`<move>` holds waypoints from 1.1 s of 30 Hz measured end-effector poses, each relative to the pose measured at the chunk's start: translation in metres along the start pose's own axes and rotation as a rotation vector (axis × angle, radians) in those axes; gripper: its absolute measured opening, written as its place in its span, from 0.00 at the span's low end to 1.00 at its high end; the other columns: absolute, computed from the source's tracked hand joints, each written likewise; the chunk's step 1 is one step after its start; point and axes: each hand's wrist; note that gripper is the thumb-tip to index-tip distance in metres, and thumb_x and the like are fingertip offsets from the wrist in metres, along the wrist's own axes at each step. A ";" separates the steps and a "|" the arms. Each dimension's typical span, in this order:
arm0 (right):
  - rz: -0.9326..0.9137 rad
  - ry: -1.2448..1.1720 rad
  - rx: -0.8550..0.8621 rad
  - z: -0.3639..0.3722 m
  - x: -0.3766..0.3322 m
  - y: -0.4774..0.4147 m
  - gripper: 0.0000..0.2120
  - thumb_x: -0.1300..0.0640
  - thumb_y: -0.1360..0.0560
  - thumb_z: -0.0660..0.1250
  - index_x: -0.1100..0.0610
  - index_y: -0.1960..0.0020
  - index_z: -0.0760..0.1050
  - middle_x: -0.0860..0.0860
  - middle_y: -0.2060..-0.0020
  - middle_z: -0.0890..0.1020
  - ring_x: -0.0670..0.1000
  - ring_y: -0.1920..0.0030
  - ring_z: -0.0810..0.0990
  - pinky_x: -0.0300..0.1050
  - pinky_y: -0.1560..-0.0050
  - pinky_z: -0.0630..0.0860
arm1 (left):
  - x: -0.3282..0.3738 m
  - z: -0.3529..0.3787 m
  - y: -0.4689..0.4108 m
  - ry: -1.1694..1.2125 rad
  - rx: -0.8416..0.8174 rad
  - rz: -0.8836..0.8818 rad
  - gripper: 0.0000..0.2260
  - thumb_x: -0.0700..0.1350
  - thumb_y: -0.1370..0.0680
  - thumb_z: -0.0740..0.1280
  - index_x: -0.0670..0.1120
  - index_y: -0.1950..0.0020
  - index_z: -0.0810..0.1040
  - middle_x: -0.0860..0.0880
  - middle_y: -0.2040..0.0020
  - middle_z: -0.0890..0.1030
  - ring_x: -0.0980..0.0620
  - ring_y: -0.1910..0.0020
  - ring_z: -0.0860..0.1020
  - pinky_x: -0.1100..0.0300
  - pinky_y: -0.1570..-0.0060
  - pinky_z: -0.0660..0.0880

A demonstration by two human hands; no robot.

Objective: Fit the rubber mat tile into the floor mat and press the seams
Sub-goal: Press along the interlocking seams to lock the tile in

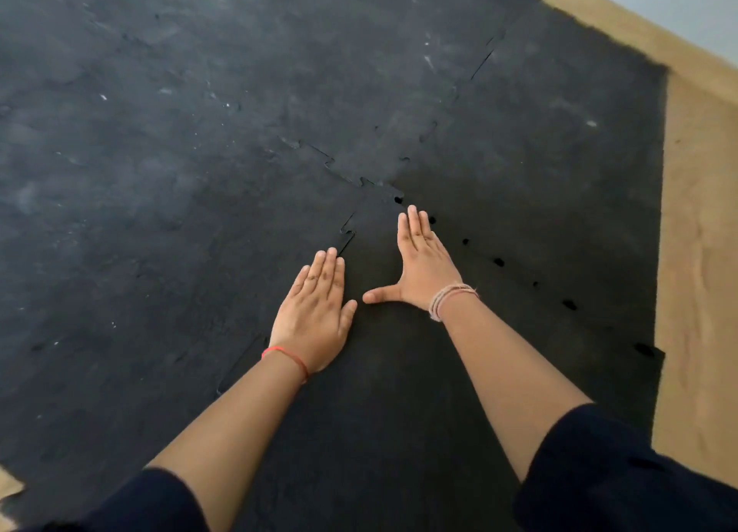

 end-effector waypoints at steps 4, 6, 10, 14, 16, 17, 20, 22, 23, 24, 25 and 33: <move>0.016 0.044 -0.035 -0.009 0.010 -0.013 0.63 0.27 0.40 0.65 0.61 0.26 0.34 0.56 0.25 0.37 0.54 0.25 0.35 0.48 0.27 0.40 | -0.001 0.000 -0.033 0.012 -0.008 0.096 0.35 0.57 0.30 0.28 0.43 0.26 0.39 0.46 0.24 0.40 0.56 0.31 0.33 0.59 0.31 0.34; 0.006 0.103 -0.112 -0.015 0.010 -0.020 0.63 0.27 0.40 0.65 0.62 0.26 0.34 0.57 0.24 0.38 0.54 0.25 0.37 0.48 0.26 0.42 | -0.001 0.000 -0.034 0.008 -0.019 0.105 0.33 0.57 0.30 0.28 0.44 0.27 0.36 0.48 0.25 0.37 0.55 0.30 0.32 0.59 0.31 0.33; 0.059 0.215 -0.257 -0.025 0.001 -0.034 0.64 0.28 0.40 0.67 0.64 0.26 0.34 0.59 0.24 0.39 0.56 0.24 0.39 0.50 0.25 0.45 | 0.000 -0.001 -0.034 0.018 -0.038 0.097 0.30 0.57 0.29 0.28 0.45 0.30 0.32 0.49 0.29 0.33 0.53 0.30 0.31 0.60 0.32 0.30; 0.093 0.188 -0.287 -0.029 -0.004 -0.036 0.65 0.29 0.40 0.68 0.64 0.26 0.34 0.59 0.25 0.38 0.56 0.25 0.38 0.51 0.25 0.44 | -0.001 -0.002 -0.035 0.013 -0.062 0.086 0.30 0.58 0.29 0.29 0.46 0.30 0.33 0.50 0.28 0.34 0.53 0.30 0.32 0.62 0.34 0.29; 0.083 0.076 -0.233 -0.025 0.004 -0.028 0.63 0.29 0.39 0.68 0.62 0.25 0.35 0.57 0.24 0.38 0.55 0.25 0.37 0.50 0.25 0.42 | -0.001 -0.002 -0.034 -0.006 -0.068 0.091 0.31 0.58 0.30 0.28 0.46 0.30 0.33 0.50 0.29 0.34 0.55 0.30 0.32 0.62 0.33 0.30; 0.073 0.013 -0.167 -0.017 0.009 -0.018 0.61 0.28 0.38 0.65 0.60 0.25 0.35 0.56 0.24 0.38 0.54 0.25 0.36 0.50 0.25 0.41 | 0.000 -0.003 -0.034 -0.018 -0.074 0.091 0.31 0.58 0.31 0.27 0.46 0.30 0.32 0.51 0.29 0.33 0.56 0.31 0.32 0.62 0.33 0.31; 0.131 -0.055 0.163 0.024 0.015 0.022 0.49 0.26 0.32 0.43 0.59 0.25 0.36 0.54 0.24 0.39 0.52 0.25 0.36 0.48 0.26 0.40 | 0.000 -0.003 -0.033 -0.037 -0.083 0.097 0.32 0.58 0.31 0.27 0.46 0.30 0.33 0.50 0.27 0.35 0.57 0.31 0.32 0.61 0.32 0.33; 0.245 -0.067 0.287 0.044 0.012 0.037 0.47 0.28 0.32 0.35 0.60 0.25 0.37 0.55 0.24 0.41 0.53 0.25 0.38 0.48 0.26 0.40 | 0.000 -0.003 -0.034 -0.050 -0.087 0.096 0.35 0.58 0.31 0.28 0.44 0.27 0.36 0.48 0.24 0.38 0.57 0.31 0.33 0.61 0.31 0.33; 0.287 -0.085 0.308 0.047 0.011 0.037 0.46 0.29 0.31 0.35 0.61 0.26 0.36 0.56 0.24 0.40 0.53 0.25 0.38 0.48 0.25 0.40 | 0.001 -0.004 -0.036 -0.059 -0.088 0.095 0.35 0.58 0.31 0.28 0.44 0.26 0.38 0.48 0.24 0.39 0.57 0.31 0.33 0.61 0.31 0.34; 0.311 -0.101 0.317 0.048 0.011 0.035 0.45 0.30 0.30 0.36 0.61 0.26 0.35 0.57 0.24 0.40 0.53 0.25 0.37 0.48 0.25 0.40 | 0.003 -0.006 -0.040 -0.061 -0.091 0.093 0.34 0.58 0.29 0.30 0.43 0.26 0.39 0.47 0.24 0.40 0.57 0.30 0.34 0.61 0.31 0.34; 0.321 -0.112 0.325 0.048 0.011 0.033 0.44 0.31 0.30 0.36 0.61 0.26 0.34 0.57 0.24 0.40 0.54 0.25 0.37 0.49 0.25 0.40 | 0.005 -0.008 -0.046 -0.055 -0.097 0.083 0.32 0.58 0.26 0.33 0.43 0.26 0.40 0.47 0.24 0.40 0.56 0.29 0.35 0.61 0.31 0.34; 0.313 -0.128 0.337 0.051 0.015 0.028 0.43 0.29 0.31 0.33 0.60 0.29 0.31 0.56 0.24 0.40 0.53 0.24 0.38 0.48 0.27 0.38 | 0.019 -0.013 -0.131 0.024 -0.218 0.006 0.26 0.53 0.19 0.43 0.41 0.25 0.42 0.45 0.23 0.42 0.51 0.25 0.40 0.57 0.28 0.40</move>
Point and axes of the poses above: each hand's wrist, its own y-axis away from the middle knuckle, its own z-axis out of the palm, x = y × z
